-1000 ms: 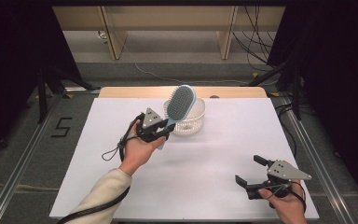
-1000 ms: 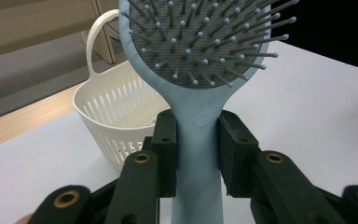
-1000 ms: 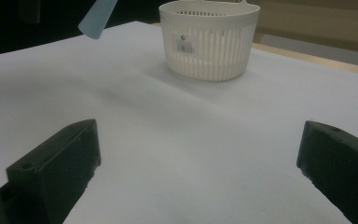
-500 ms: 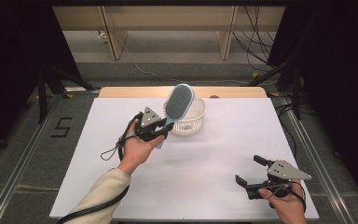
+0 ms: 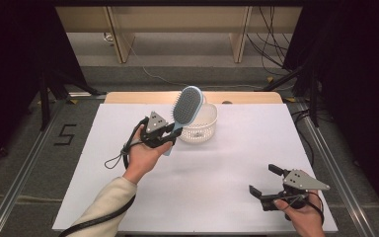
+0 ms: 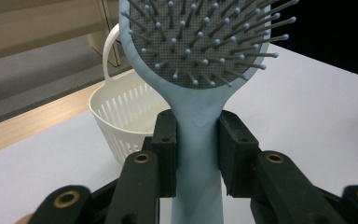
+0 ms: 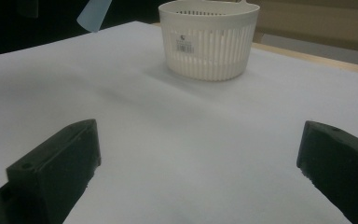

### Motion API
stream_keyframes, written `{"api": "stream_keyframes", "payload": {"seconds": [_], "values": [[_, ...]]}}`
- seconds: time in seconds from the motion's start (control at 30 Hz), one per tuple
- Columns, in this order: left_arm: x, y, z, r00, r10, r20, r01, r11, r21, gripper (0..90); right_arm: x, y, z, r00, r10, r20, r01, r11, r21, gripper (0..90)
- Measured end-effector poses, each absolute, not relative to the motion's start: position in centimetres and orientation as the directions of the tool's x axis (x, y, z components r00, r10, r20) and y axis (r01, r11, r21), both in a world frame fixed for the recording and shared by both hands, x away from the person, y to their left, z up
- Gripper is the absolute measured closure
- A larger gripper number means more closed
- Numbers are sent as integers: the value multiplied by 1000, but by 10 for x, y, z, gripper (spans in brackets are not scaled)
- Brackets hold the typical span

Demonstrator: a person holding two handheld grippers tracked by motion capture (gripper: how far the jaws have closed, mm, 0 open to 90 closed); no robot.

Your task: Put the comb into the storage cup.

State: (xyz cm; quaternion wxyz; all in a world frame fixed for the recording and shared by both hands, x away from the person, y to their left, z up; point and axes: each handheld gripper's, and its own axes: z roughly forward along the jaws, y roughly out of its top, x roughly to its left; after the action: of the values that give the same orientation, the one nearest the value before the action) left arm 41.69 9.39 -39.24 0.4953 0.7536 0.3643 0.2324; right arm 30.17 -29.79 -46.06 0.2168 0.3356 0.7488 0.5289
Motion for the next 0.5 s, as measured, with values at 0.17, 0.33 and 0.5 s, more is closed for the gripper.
{"api": "stream_keyframes", "payload": {"seconds": [0.17, 0.33, 0.5], "values": [[417, 96, -391, 622, 783, -15, 319, -236, 918, 700, 302, -298, -461, -683, 730, 30, 273, 217, 937, 2], [418, 97, -390, 620, 785, -20, 319, -228, 920, 700, 302, -298, -461, -682, 731, 29, 275, 219, 936, 2], [418, 98, -389, 617, 786, -24, 320, -224, 920, 700, 302, -298, -461, -682, 730, 29, 274, 219, 936, 2]]}}
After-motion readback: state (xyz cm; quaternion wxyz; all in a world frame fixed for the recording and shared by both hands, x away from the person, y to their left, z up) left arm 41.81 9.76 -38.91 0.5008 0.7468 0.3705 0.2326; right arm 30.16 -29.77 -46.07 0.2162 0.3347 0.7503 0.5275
